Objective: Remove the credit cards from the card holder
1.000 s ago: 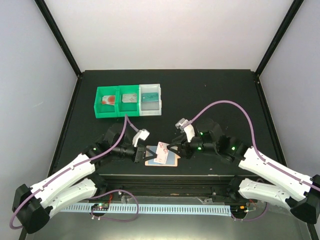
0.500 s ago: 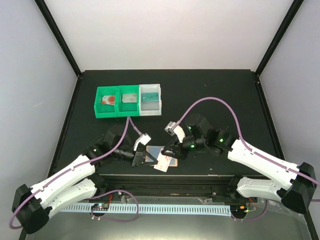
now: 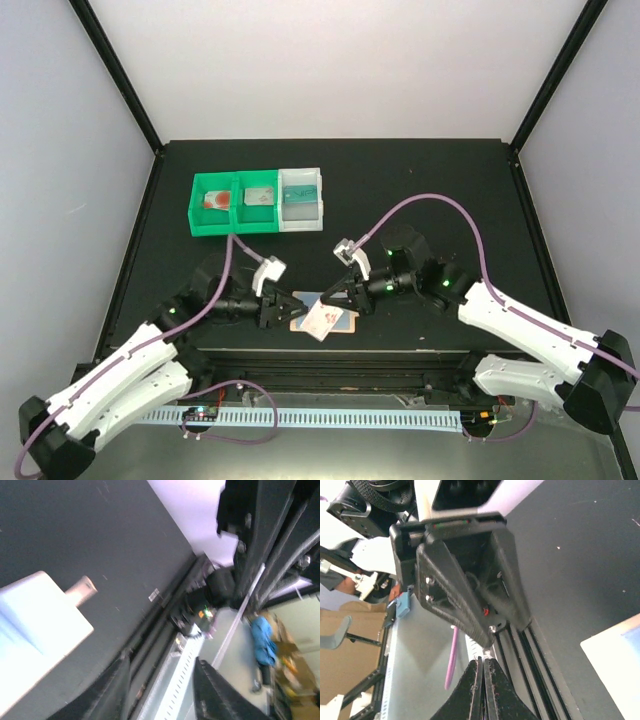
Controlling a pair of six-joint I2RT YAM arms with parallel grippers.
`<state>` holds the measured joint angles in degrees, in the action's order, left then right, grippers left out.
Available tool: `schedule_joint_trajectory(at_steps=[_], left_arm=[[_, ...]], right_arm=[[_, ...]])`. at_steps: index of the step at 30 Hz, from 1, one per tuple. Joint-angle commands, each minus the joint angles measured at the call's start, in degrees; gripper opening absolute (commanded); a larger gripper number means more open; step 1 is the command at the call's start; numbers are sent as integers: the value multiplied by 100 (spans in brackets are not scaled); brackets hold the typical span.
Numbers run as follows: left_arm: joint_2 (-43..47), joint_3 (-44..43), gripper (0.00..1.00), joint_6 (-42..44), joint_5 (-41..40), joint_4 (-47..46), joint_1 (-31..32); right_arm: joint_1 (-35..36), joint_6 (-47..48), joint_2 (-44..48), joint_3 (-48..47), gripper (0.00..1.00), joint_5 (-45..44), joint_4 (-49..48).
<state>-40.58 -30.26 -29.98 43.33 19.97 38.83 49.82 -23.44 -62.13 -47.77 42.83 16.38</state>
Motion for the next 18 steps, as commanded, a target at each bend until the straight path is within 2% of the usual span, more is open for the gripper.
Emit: schedule_joint_trajectory(at_steps=[1,4,7,10,13,18], left_arm=[[687,-142,44,-810,-1293,-67,-249],[1093,-213,66,-1161,-1926,113,-290],[1469,-218,78,-1510,-2240,127,-301],[1732,-221,89,-1893,-2199,-146,-298],[1933,-177,94,-2290,-2138,-382,-303],[2392,231,92,-3046,-2327,-801,-301]], right_arm=[[1,-710,-20,-10,1,333,-735],[-6,-1316,74,127,1,108,-1324],[0,-1790,109,137,1,-451,-1567],[1,-2411,105,226,1,-873,-2041],[-4,-3179,112,438,1,-1253,-2770],[1,-4117,153,698,1,-1931,-3709]])
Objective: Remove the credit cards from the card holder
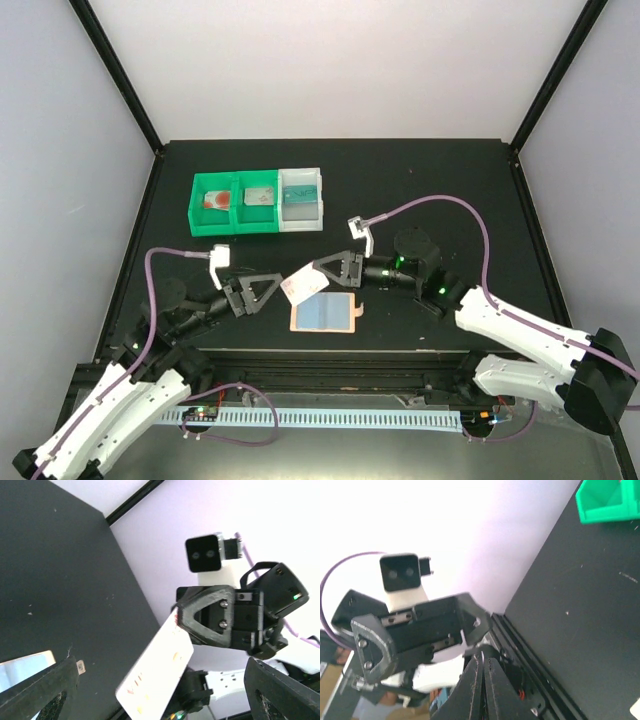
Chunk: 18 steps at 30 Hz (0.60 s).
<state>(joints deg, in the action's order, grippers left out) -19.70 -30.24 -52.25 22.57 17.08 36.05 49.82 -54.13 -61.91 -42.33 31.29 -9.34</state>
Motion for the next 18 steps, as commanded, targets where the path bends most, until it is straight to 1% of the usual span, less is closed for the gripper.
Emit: schedule_joint_trajectory(at_steps=[1,3,5,10,14,18], left_arm=[[376,350,91,-980,-266,-640,-20],[479,569,89,-1233,-247,-942,-25],[498,716,86,-1300,-283,-1144,-28],[347,946,81,-1722,-338,-1800,-24],[80,1034,76,-1975,-180,-2396,-28],[-225,965,74,-2060,3,-2719,-20]], right_arm=[[-3,-1135,136,162,1,-891,-1238],[-6,-1243,127,144,1,-1113,-1346],[-1,-1373,122,136,1,-1328,-1527],[10,-1760,135,263,1,-1858,-1971],[10,-1864,155,210,1,-1960,-1983],[23,-1937,179,288,1,-2042,-2007]])
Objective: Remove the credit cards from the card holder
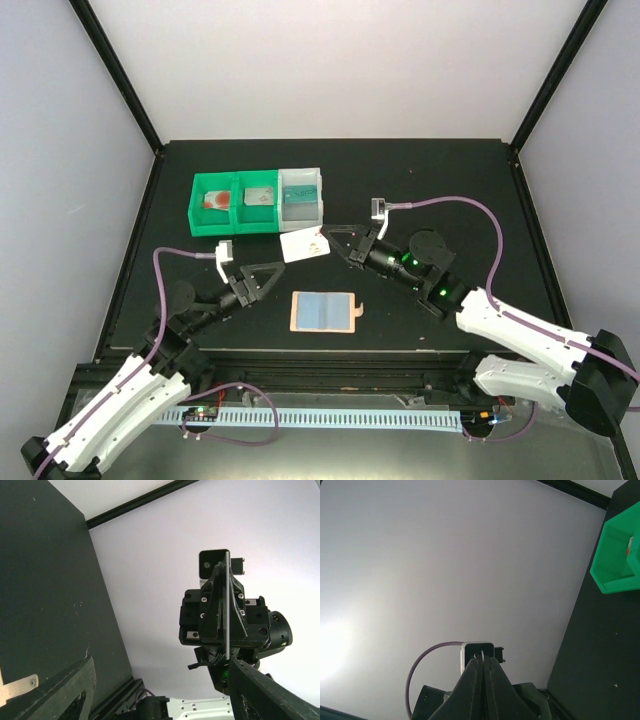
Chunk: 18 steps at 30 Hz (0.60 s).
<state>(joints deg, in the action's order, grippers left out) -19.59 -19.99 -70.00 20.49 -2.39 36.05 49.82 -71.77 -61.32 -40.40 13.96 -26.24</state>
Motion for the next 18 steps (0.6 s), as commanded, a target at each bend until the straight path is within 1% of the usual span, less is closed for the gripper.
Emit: schedule_joint_trajectory(at_steps=[1,6,9,11,12,16,18], left_arm=[[-311,-58,74,-329,276,-924,-27],[-628,-112,76,-431,528,-1426,-26],[-594,-169,79,-309,501,-1376,-21],[-511,-136,78,-319,354,-1307,-25],[-476,-118,75,-328,302,-1295,-28],[-485,-163,56,-338,226,-1215,-25],[-509,-189,49,-305,185,-1158,-21]], right_arm=[[27,-211,126,147,1,-341,-390],[35,-271,120,259,1,-367,-507],[35,-264,105,208,1,-357,-424],[42,-286,90,198,1,-325,-448],[57,-318,86,226,1,-324,-508],[113,-382,103,297,1,-387,-549],[113,-435,103,349,1,-423,-556]])
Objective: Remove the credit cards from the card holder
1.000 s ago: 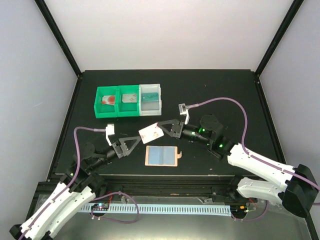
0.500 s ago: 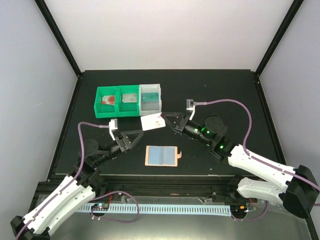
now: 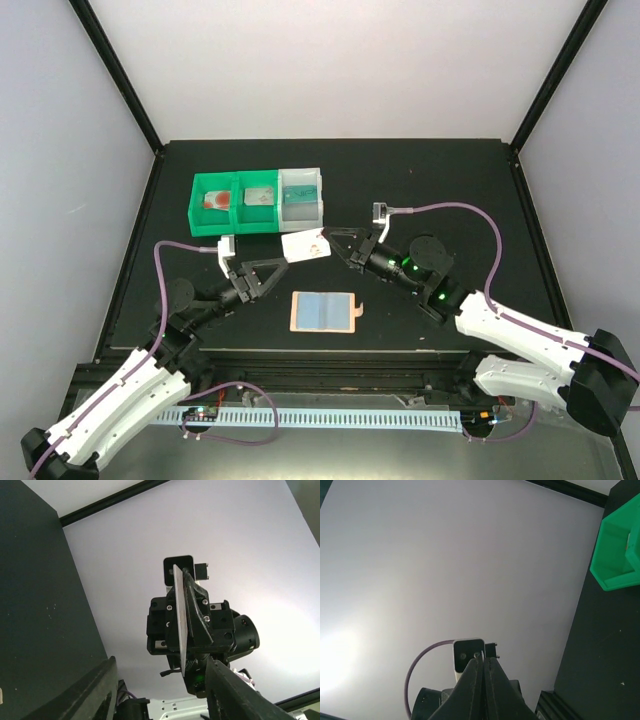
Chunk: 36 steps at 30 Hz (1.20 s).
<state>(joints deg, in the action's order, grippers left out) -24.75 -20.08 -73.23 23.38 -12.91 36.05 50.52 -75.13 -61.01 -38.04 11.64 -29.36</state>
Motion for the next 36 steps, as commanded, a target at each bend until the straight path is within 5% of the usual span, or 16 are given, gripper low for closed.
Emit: schedule_joint_trajectory(at_steps=[1,12,20,27,36], left_arm=[[6,-170,48,-2,-149,-110,-24],[-375,-197,37,-142,-142,-496,-28],[-386,-169,2,-126,-192,-469,-23],[-334,-129,2,-42,-211,-273,-28],[-127,-281,1,462,-320,400,-21]], right_arm=[[44,-129,68,127,1,-204,-257],[44,-121,55,232,1,-133,-306],[45,-187,36,375,1,-166,-409],[45,45,249,423,4,-241,-192],[34,788,983,612,29,-539,610]])
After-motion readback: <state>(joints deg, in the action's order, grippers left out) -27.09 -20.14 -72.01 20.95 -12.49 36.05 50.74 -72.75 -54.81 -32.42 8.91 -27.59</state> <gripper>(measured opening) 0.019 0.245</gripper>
